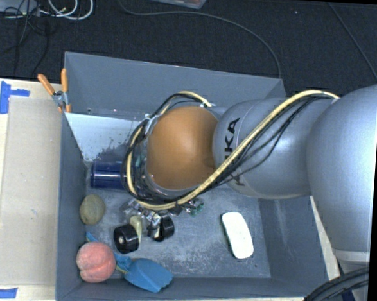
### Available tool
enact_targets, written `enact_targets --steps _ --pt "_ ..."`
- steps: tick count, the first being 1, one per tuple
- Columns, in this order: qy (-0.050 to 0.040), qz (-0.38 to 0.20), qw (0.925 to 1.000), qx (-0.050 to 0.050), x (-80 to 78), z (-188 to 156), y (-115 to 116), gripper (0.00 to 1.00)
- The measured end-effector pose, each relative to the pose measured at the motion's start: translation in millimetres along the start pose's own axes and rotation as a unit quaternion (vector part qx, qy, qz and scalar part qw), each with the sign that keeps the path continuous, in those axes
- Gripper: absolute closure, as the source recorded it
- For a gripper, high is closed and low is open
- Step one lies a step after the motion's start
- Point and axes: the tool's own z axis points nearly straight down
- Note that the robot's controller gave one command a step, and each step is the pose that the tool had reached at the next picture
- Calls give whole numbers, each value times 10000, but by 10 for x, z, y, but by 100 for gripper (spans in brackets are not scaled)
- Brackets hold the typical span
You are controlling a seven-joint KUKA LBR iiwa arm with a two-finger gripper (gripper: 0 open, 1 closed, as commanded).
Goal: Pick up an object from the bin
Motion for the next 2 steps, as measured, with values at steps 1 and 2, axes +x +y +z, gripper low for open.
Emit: enact_targets --steps 1,2 --pt "-6 2 10000 4 -3 -111 -1 100" --pt "13 6 10000 -10 4 -211 7 100"
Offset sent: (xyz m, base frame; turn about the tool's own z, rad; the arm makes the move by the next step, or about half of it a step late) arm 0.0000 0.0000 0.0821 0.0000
